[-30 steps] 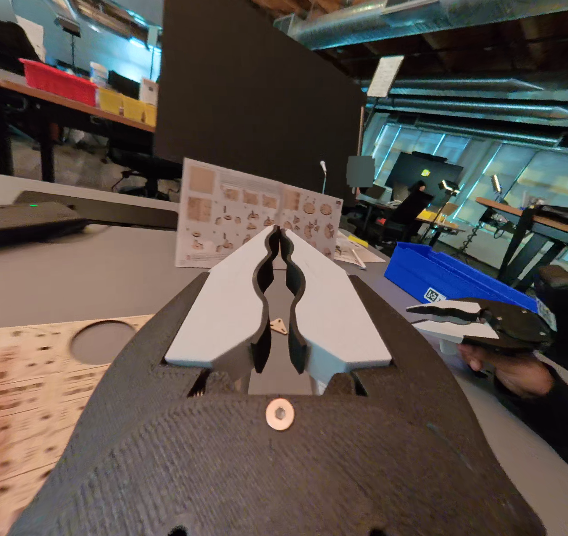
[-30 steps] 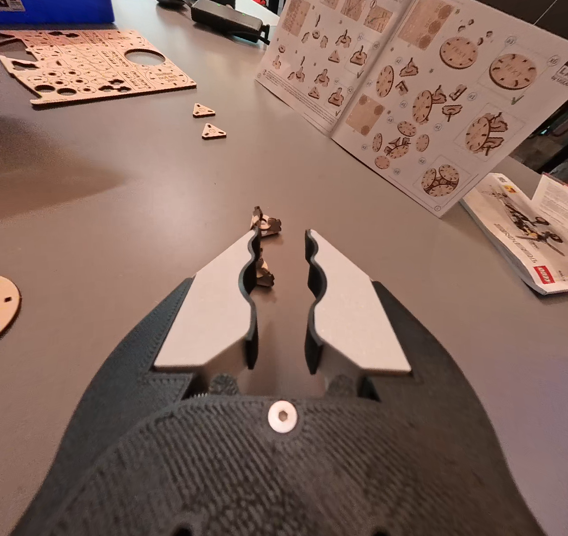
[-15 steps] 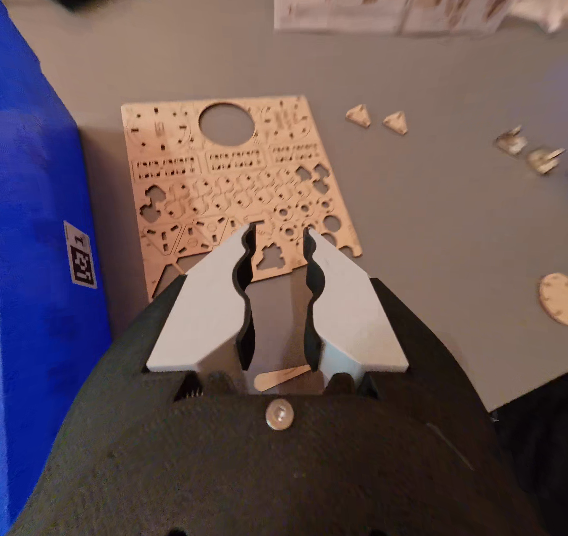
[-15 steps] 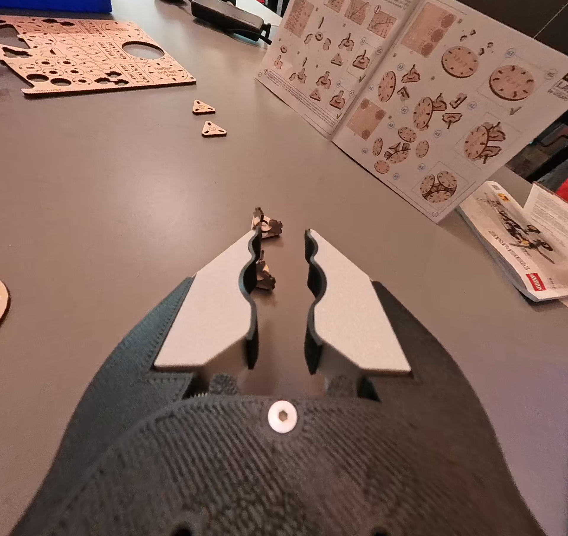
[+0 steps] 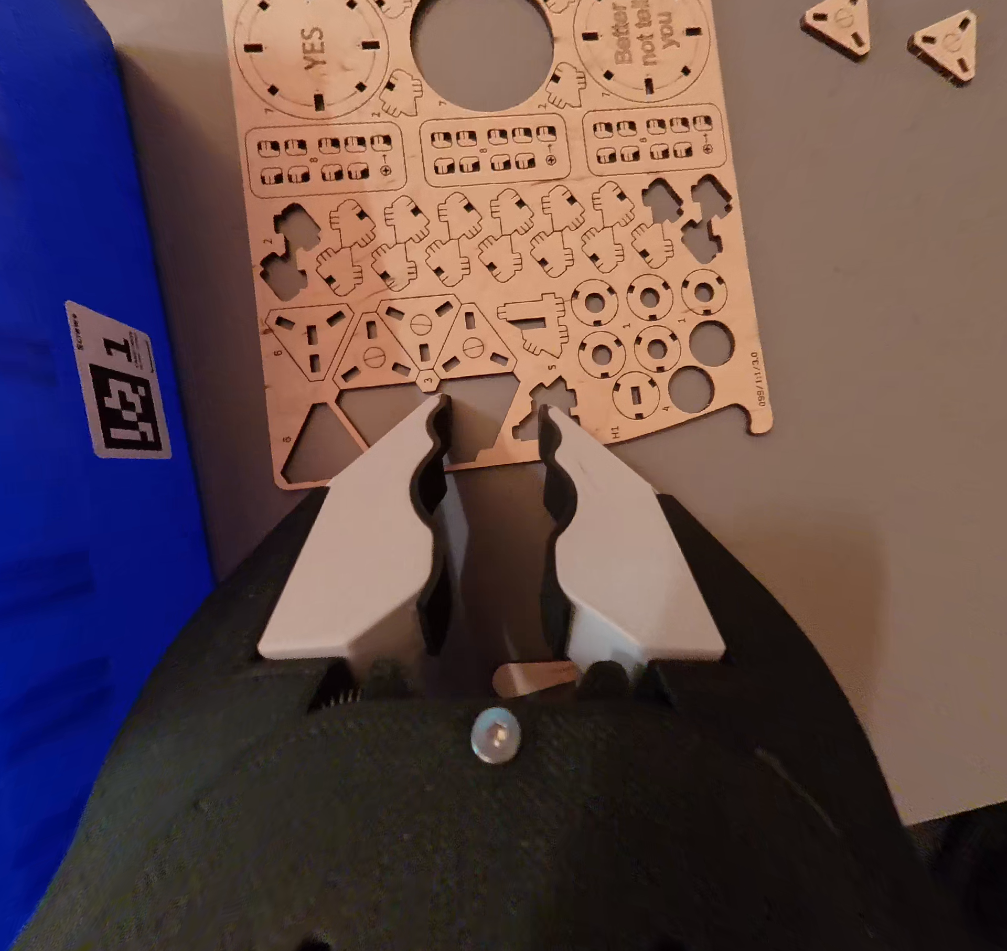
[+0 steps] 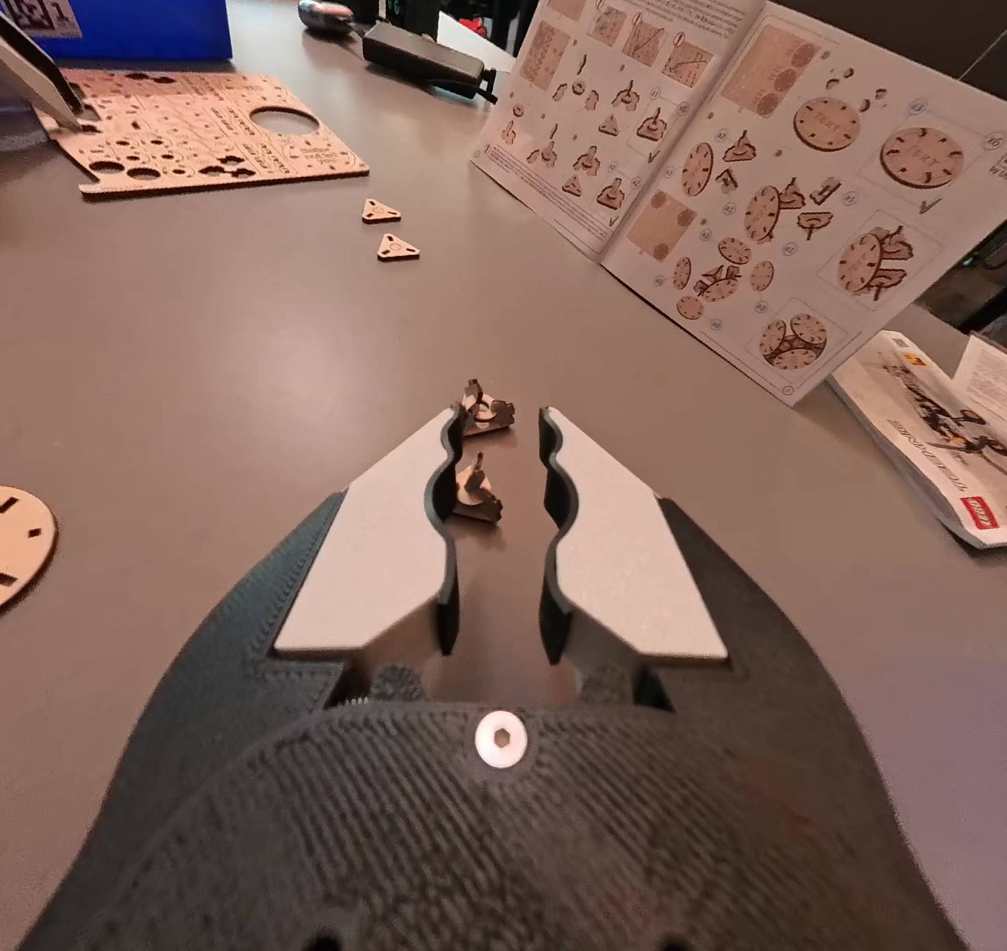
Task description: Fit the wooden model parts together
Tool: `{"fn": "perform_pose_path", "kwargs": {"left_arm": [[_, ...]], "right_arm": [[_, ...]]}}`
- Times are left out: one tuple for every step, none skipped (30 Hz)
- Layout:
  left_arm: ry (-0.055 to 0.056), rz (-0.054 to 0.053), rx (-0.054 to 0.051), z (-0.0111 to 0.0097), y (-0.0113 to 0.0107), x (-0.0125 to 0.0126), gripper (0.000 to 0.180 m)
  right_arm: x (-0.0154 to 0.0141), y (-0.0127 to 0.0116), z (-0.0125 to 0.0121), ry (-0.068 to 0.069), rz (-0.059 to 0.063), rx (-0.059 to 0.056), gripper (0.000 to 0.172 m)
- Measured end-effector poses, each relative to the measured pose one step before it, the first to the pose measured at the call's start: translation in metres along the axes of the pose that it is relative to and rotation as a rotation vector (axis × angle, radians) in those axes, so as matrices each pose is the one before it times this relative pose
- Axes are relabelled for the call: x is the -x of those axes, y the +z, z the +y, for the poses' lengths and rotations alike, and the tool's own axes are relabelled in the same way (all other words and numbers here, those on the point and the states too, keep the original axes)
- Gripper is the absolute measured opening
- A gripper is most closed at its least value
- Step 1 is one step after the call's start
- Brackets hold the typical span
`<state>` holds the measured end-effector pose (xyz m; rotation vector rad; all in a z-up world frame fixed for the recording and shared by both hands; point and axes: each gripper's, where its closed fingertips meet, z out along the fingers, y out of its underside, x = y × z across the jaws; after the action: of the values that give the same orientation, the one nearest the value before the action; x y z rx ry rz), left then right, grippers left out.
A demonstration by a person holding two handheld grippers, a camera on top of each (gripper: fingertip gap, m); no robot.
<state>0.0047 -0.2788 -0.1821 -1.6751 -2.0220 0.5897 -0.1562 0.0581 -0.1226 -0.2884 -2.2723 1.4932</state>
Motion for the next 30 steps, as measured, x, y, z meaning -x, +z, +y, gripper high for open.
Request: {"fn": "perform_pose_path", "kwargs": {"left_arm": [[0.0056,0.0043,-0.0029,-0.00024,0.00012,-0.00069,0.030],[-0.0026,0.0057,-0.0008,0.00006,0.00012,-0.00035,0.030],[-0.0001,0.0032,-0.0016,-0.00010,0.00009,0.00018,0.028],[0.0034,0.0050,-0.0028,-0.00019,0.00016,-0.00032,0.026],[0.0041,0.0161,-0.0024,-0.00005,0.00033,-0.00213,0.019],[0.0036,0.0190,-0.0007,-0.00007,0.00044,-0.00291,0.012],[0.0137,0.0135,0.0024,0.00016,0.00056,-0.00267,0.008],[0.0333,-0.0074,0.0033,0.00007,0.00000,-0.00040,0.008],[0.0450,-0.0131,0.0070,0.00044,-0.00017,-0.00047,0.008],[0.0374,-0.0084,0.0086,0.00057,-0.00054,-0.00184,0.008],[0.0214,-0.0034,0.0040,-0.00093,-0.00113,-0.00226,0.008],[0.0113,0.0019,-0.0038,-0.00244,-0.00194,-0.00267,0.007],[0.0070,0.0107,-0.0115,-0.00355,-0.00276,-0.00379,0.007],[0.0006,0.0177,-0.0163,-0.00420,-0.00346,-0.00464,0.007],[-0.0047,0.0223,-0.0132,-0.00361,-0.00368,-0.00483,0.008],[-0.0060,0.0261,-0.0033,-0.00203,-0.00352,-0.00533,0.007],[-0.0063,0.0257,0.0073,-0.00020,-0.00298,-0.00521,0.007],[-0.0068,0.0201,0.0125,0.00078,-0.00288,-0.00429,0.007],[-0.0024,0.0124,0.0129,0.00095,-0.00274,-0.00343,0.007],[0.0030,0.0067,0.0102,0.00085,-0.00264,-0.00280,0.007],[0.0044,0.0054,0.0094,0.00077,-0.00267,-0.00284,0.007],[0.0035,0.0051,0.0078,0.00044,-0.00274,-0.00269,0.007],[0.0022,0.0052,0.0030,-0.00037,-0.00282,-0.00257,0.007],[0.0014,0.0067,0.0003,-0.00071,-0.00276,-0.00288,0.007],[0.0008,0.0082,0.0009,-0.00074,-0.00258,-0.00322,0.007],[0.0025,0.0086,0.0019,-0.00073,-0.00227,-0.00330,0.007],[0.0056,0.0084,0.0027,-0.00062,-0.00186,-0.00350,0.007],[0.0079,0.0080,0.0043,-0.00050,-0.00145,-0.00370,0.007],[0.0090,0.0079,0.0060,-0.00018,-0.00088,-0.00358,0.007],[0.0089,0.0073,0.0077,-0.00007,-0.00053,-0.00362,0.007]], "right_arm": [[-0.00060,-0.00028,-0.00021,0.0064,-0.0012,-0.0024,0.026],[-0.00016,-0.00004,-0.00003,0.0011,0.0000,0.0001,0.026],[0.00017,0.00028,0.00040,-0.0037,0.0009,0.0027,0.025],[0.00062,0.00048,0.00059,-0.0073,0.0011,0.0047,0.025],[0.00078,0.00060,0.00069,-0.0092,0.0013,0.0059,0.025],[0.00078,0.00068,0.00078,-0.0096,0.0015,0.0063,0.025],[0.00077,0.00061,0.00067,-0.0078,0.0005,0.0056,0.025],[0.00041,0.00046,0.00049,-0.0036,-0.0006,0.0035,0.025],[-0.00013,0.00010,0.00009,0.0014,-0.0003,0.0005,0.025],[-0.00048,-0.00030,-0.00027,0.0053,-0.0005,-0.0028,0.025],[-0.00074,-0.00055,-0.00055,0.0079,-0.0011,-0.0054,0.025],[-0.00071,-0.00075,-0.00086,0.0096,-0.0017,-0.0072,0.025],[-0.00044,-0.00070,-0.00100,0.0103,-0.0032,-0.0080,0.025],[0.00022,-0.00062,-0.00119,0.0091,-0.0051,-0.0081,0.025],[0.00079,-0.00046,-0.00114,0.0048,-0.0058,-0.0074,0.025],[0.00143,-0.00016,-0.00077,-0.0020,-0.0058,-0.0049,0.025],[0.00215,0.00025,-0.00027,-0.0101,-0.0072,-0.0009,0.025],[0.00347,0.00077,0.00000,-0.0175,-0.0102,0.0023,0.027],[0.00440,0.00121,-0.00026,-0.0222,-0.0128,0.0019,0.027],[0.00550,0.00130,-0.00164,-0.0238,-0.0153,-0.0045,0.029],[0.00660,0.00103,-0.00407,-0.0205,-0.0186,-0.0172,0.031],[0.00734,0.00080,-0.00692,-0.0148,-0.0209,-0.0303,0.031],[0.00819,0.00112,-0.00915,-0.0126,-0.0235,-0.0376,0.032],[0.00879,0.00225,-0.01065,-0.0138,-0.0261,-0.0389,0.033],[0.00959,0.00395,-0.01158,-0.0167,-0.0286,-0.0365,0.033],[0.01103,0.00597,-0.01214,-0.0198,-0.0354,-0.0338,0.033],[0.01280,0.00814,-0.01239,-0.0219,-0.0436,-0.0301,0.035],[0.01401,0.01031,-0.01202,-0.0259,-0.0519,-0.0245,0.036],[0.01441,0.01227,-0.01051,-0.0344,-0.0581,-0.0144,0.040],[0.01265,0.01381,-0.00798,-0.0478,-0.0544,-0.0001,0.045]]}}
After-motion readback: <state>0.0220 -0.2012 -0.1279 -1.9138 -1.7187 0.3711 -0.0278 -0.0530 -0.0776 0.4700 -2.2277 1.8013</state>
